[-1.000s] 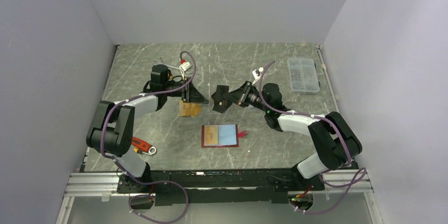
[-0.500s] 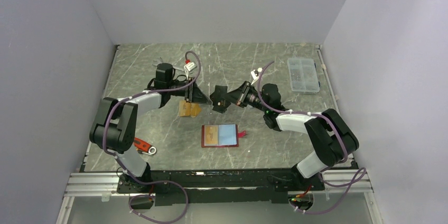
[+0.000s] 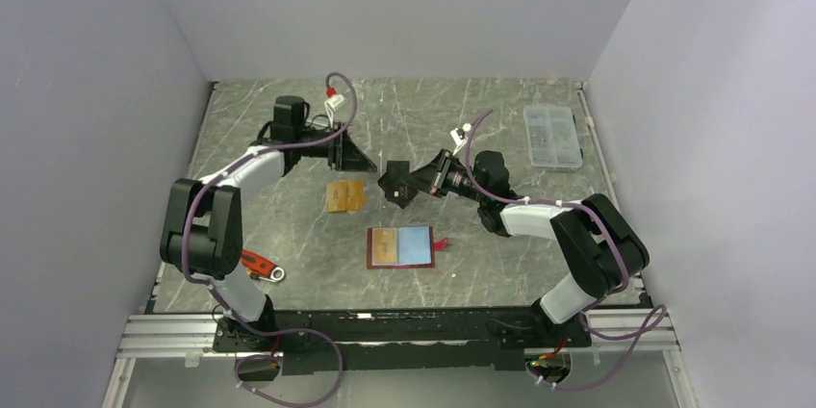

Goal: Put the credit cards into the card holder
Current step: Place the credit card at the center of the board.

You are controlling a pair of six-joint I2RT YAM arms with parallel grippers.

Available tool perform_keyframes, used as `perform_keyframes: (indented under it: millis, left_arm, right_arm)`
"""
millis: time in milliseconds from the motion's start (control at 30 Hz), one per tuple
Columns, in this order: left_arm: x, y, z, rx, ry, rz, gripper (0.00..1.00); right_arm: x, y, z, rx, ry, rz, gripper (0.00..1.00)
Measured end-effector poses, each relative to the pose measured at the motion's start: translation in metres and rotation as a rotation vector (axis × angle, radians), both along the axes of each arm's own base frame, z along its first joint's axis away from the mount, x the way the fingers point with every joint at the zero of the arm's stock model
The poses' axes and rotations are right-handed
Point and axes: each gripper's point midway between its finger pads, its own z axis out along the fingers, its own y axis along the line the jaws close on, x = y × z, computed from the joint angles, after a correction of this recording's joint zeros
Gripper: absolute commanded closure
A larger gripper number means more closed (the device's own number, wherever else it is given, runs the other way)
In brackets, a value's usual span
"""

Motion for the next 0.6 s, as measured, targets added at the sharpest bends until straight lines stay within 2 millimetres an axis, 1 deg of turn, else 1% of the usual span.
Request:
perform_keyframes:
  millis: [33, 100, 200, 300, 400, 433, 533, 600]
  left_arm:
    - [0.009, 0.004, 0.009, 0.002, -0.045, 0.016, 0.45]
    - [0.017, 0.009, 0.02, 0.004, -0.104, 0.034, 0.42]
    - [0.019, 0.007, 0.025, 0.001, -0.136, 0.031, 0.38]
    - [0.017, -0.001, 0.017, 0.003, -0.111, 0.01, 0.36]
    - [0.018, -0.011, 0.002, 0.01, -0.071, -0.004, 0.33]
    - [0.018, -0.012, -0.002, 0.013, -0.055, -0.004, 0.34]
    - [0.02, -0.014, -0.003, 0.013, -0.055, -0.002, 0.39]
    - [0.021, -0.015, -0.001, 0.007, -0.062, -0.001, 0.38]
  right_arm:
    - [-0.002, 0.001, 0.0, 0.001, 0.001, 0.011, 1.0]
    - [-0.006, 0.002, -0.001, 0.004, 0.003, 0.035, 1.0]
    - [-0.01, 0.005, -0.004, 0.004, 0.014, 0.068, 1.0]
    - [-0.011, 0.01, -0.006, 0.004, 0.02, 0.092, 1.0]
    - [-0.012, 0.013, -0.005, 0.008, 0.017, 0.113, 1.0]
    - [-0.013, 0.013, -0.006, 0.006, 0.021, 0.113, 1.0]
    - [-0.013, 0.012, -0.01, -0.001, 0.036, 0.114, 1.0]
    - [-0.012, 0.012, -0.011, 0.0, 0.036, 0.113, 1.0]
